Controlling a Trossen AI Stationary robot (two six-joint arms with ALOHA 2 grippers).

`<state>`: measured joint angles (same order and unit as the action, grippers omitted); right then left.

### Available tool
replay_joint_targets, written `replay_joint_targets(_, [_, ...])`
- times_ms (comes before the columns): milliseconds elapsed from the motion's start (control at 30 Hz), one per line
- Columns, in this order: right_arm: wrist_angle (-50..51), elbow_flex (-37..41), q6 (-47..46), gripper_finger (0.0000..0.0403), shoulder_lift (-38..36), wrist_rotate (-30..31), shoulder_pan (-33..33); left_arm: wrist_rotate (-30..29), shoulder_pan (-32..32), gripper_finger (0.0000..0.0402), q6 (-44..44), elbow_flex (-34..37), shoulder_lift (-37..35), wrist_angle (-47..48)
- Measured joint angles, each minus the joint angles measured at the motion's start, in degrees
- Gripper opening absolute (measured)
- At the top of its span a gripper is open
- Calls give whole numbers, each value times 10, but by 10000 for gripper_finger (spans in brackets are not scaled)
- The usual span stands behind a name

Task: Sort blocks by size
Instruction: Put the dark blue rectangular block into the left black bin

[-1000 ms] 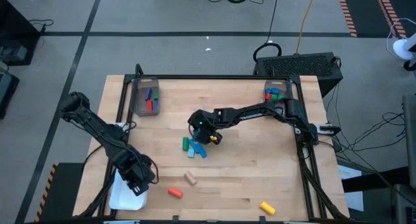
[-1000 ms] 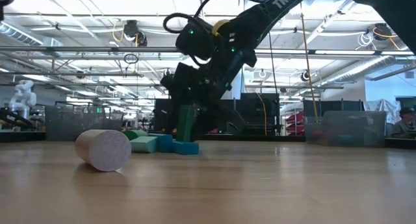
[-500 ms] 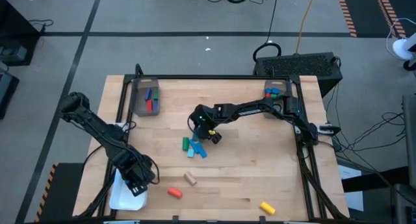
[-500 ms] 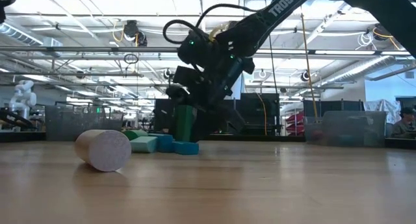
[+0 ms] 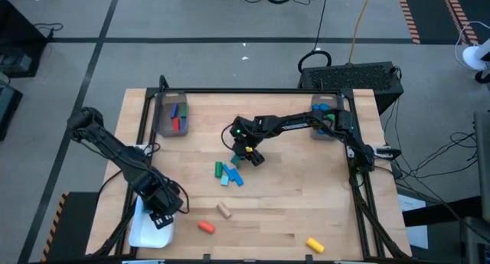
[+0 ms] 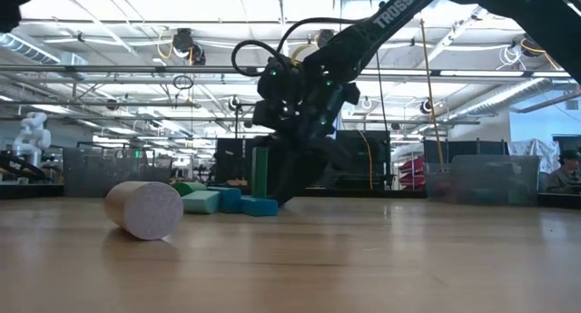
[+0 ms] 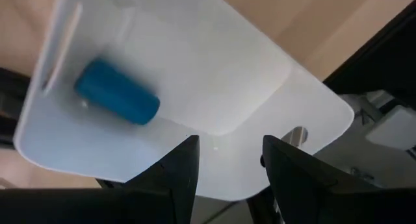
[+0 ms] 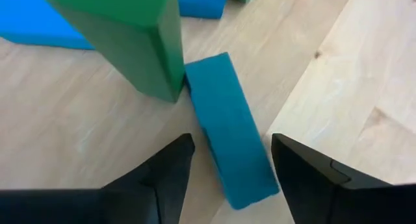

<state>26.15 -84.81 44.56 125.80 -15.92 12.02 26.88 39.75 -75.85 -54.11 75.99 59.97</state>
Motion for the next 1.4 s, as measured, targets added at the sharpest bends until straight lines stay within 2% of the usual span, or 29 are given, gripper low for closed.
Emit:
replay_joint_targets(133, [6,1,-9,176,0,1,0,-44,-5,170,12,0,-17,1])
replay_joint_targets(433, [17,2,-36,81,0,4,0,-166,-5,127,17,-1,-75,1])
replay_joint_targets(667, [28,5,-70,80,-28,12,0,-298,-5,123,35,-1,-97,-2])
replay_joint_targets(967, [42,4,-110,80,-110,19,-1,-497,-31,122,169,-1,-96,-48])
replay_joint_targets(1100, [92,5,-111,80,-135,19,0,-568,-42,122,209,-1,-96,-59])
replay_joint_targets(1267, [163,4,-123,80,-165,44,-1,-632,-49,122,222,0,-96,-56])
replay_joint_targets(1400, [235,4,-125,80,-186,65,0,-638,-50,122,249,1,-91,-56])
